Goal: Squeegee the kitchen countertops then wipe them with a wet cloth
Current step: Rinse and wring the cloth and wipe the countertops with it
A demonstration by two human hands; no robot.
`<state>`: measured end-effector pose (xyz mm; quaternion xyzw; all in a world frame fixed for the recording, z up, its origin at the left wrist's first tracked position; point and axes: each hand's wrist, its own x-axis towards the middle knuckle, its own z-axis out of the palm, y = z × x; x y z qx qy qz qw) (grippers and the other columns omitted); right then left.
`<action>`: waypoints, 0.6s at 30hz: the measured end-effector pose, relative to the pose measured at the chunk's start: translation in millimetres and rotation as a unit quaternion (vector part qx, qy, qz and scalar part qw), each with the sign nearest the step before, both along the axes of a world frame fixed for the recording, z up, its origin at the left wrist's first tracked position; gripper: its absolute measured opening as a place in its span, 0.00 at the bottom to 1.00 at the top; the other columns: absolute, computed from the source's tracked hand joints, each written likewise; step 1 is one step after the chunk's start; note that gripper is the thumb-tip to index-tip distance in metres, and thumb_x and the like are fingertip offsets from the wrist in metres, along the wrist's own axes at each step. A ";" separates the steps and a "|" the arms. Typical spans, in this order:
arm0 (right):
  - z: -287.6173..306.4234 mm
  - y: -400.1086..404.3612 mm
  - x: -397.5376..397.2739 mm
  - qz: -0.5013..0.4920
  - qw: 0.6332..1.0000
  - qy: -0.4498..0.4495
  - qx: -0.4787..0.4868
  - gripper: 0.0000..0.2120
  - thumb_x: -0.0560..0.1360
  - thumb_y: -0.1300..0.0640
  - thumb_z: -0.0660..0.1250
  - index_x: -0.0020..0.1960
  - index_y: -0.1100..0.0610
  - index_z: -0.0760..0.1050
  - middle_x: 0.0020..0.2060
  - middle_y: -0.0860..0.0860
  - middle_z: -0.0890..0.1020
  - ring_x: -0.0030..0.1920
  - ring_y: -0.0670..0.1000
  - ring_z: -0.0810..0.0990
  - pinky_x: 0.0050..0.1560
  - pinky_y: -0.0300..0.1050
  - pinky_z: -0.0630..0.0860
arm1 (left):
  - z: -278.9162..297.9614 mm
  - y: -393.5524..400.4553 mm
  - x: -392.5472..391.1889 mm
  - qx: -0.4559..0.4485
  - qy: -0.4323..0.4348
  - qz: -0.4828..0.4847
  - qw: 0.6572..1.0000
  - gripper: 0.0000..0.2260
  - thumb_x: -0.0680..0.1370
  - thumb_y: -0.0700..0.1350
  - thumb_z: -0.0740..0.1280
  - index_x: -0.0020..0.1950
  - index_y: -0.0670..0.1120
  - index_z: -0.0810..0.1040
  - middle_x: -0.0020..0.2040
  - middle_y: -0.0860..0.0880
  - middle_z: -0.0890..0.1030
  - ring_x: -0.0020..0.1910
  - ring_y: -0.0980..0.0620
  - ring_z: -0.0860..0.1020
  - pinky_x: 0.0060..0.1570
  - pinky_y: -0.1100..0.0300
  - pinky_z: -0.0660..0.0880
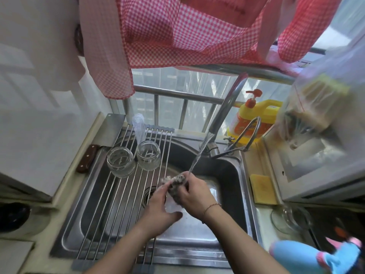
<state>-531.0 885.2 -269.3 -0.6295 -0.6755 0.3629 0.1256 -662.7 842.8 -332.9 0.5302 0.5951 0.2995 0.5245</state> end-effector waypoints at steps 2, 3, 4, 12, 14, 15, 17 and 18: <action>1.5 0.2 -2.4 0.008 1.000 -0.005 -0.006 0.06 0.76 0.56 0.58 0.50 0.55 0.73 0.44 0.54 0.82 0.44 0.55 0.78 0.45 0.48 0.75 | -6.4 6.2 2.2 0.067 0.072 -0.004 0.995 0.37 0.62 0.57 0.76 0.66 0.65 0.63 0.70 0.60 0.61 0.70 0.57 0.64 0.69 0.57 0.65; 3.6 -0.4 -2.1 -0.002 1.000 0.000 -0.007 0.07 0.76 0.57 0.58 0.51 0.56 0.73 0.44 0.54 0.82 0.45 0.55 0.78 0.45 0.48 0.75 | -7.7 9.2 4.4 0.080 0.088 0.016 0.993 0.36 0.60 0.60 0.75 0.65 0.64 0.65 0.71 0.59 0.59 0.70 0.55 0.63 0.70 0.55 0.65; 5.8 -1.8 -1.1 -0.015 1.000 0.008 -0.007 0.08 0.76 0.57 0.58 0.52 0.56 0.73 0.45 0.54 0.82 0.45 0.55 0.78 0.46 0.48 0.75 | -8.0 11.5 6.8 0.096 0.100 0.027 0.990 0.36 0.58 0.62 0.75 0.65 0.62 0.67 0.72 0.58 0.57 0.71 0.54 0.61 0.70 0.54 0.65; 10.4 -1.3 14.5 0.034 0.999 0.034 -0.014 0.18 0.75 0.66 0.57 0.58 0.52 0.77 0.54 0.51 0.81 0.53 0.48 0.76 0.51 0.34 0.68 | -21.7 15.0 19.7 0.043 -0.013 0.017 0.999 0.18 0.63 0.35 0.72 0.38 0.60 0.80 0.36 0.58 0.81 0.34 0.56 0.78 0.33 0.61 0.76; 9.2 -0.3 16.0 0.051 0.998 0.016 -0.020 0.16 0.77 0.65 0.57 0.58 0.52 0.77 0.56 0.50 0.81 0.56 0.49 0.76 0.51 0.32 0.67 | -21.6 14.0 17.4 -0.024 -0.065 0.033 0.997 0.12 0.62 0.34 0.67 0.34 0.51 0.78 0.28 0.53 0.77 0.29 0.54 0.74 0.28 0.60 0.73; 8.6 0.3 16.8 0.055 0.998 0.010 -0.022 0.16 0.77 0.65 0.57 0.58 0.51 0.77 0.56 0.50 0.81 0.57 0.49 0.76 0.51 0.32 0.68 | -22.2 14.0 16.0 -0.069 -0.100 0.029 0.992 0.09 0.62 0.34 0.66 0.35 0.48 0.77 0.27 0.52 0.75 0.29 0.52 0.73 0.28 0.58 0.74; 7.6 3.0 20.0 0.048 0.999 0.002 -0.021 0.15 0.77 0.64 0.58 0.57 0.51 0.78 0.55 0.50 0.81 0.55 0.50 0.77 0.51 0.35 0.72 | -21.1 14.2 12.8 -0.158 -0.171 0.008 0.973 0.07 0.64 0.35 0.65 0.40 0.41 0.74 0.28 0.46 0.71 0.29 0.49 0.70 0.29 0.56 0.72; 6.4 5.6 21.7 0.033 0.999 0.001 -0.017 0.14 0.77 0.63 0.60 0.57 0.50 0.78 0.54 0.50 0.82 0.54 0.50 0.78 0.52 0.38 0.75 | -21.3 14.7 10.5 -0.193 -0.216 0.004 0.957 0.09 0.65 0.35 0.66 0.44 0.40 0.73 0.30 0.45 0.70 0.29 0.49 0.69 0.29 0.57 0.71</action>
